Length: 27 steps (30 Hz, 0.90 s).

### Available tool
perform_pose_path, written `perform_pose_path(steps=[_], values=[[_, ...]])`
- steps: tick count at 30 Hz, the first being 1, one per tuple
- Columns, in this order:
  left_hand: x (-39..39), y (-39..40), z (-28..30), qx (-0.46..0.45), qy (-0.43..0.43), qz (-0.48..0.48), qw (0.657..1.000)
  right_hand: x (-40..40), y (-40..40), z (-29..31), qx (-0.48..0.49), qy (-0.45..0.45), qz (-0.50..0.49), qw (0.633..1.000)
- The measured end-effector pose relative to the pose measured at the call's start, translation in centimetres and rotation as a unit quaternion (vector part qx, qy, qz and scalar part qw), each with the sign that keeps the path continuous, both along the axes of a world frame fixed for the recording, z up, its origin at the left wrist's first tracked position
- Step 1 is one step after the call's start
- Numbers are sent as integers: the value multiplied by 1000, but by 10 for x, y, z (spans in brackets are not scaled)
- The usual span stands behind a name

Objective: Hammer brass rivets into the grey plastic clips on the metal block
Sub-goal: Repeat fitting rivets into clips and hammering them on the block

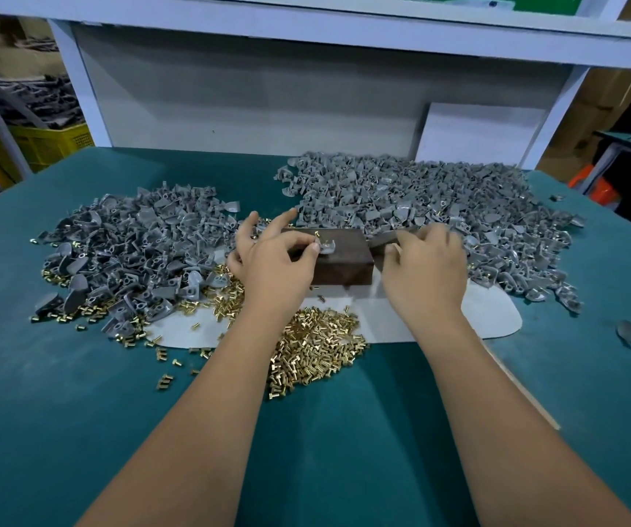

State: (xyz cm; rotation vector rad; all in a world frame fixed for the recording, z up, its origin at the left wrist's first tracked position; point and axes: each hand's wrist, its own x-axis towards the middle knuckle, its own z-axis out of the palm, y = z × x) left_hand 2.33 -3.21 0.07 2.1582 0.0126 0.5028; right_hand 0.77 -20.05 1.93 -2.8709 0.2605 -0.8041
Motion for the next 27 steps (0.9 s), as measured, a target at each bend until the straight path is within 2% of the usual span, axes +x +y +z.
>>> perform_pose_path(steps=[2, 5, 7, 13, 18, 20, 22, 25, 27], values=[[-3, 0, 2, -3, -9, -3, 1000, 0, 12, -1, 61, -50, 75, 994], [-5, 0, 4, -14, -28, -2, 1000, -4, 36, -6, 152, -57, 171, 972], [-6, 0, 6, -25, -40, -1, 999, -4, 47, -11, 172, -66, 206, 961], [-5, 0, 7, -46, -46, -27, 998, 7, 49, -13, 208, -66, 208, 953], [-5, -5, 7, -49, -24, -80, 995, 13, 37, -4, 267, -1, 230, 936], [-6, -6, 6, -50, -31, -79, 995, 20, 30, 5, 267, 33, 214, 939], [-5, -5, 6, -73, -32, -68, 995, 29, 24, 16, 284, 26, 181, 941], [-2, -1, 5, -124, -15, -36, 991, 46, 19, 28, 351, -85, 74, 929], [0, 0, 4, -164, -15, -22, 986, 51, 28, 24, 274, -96, 18, 957]])
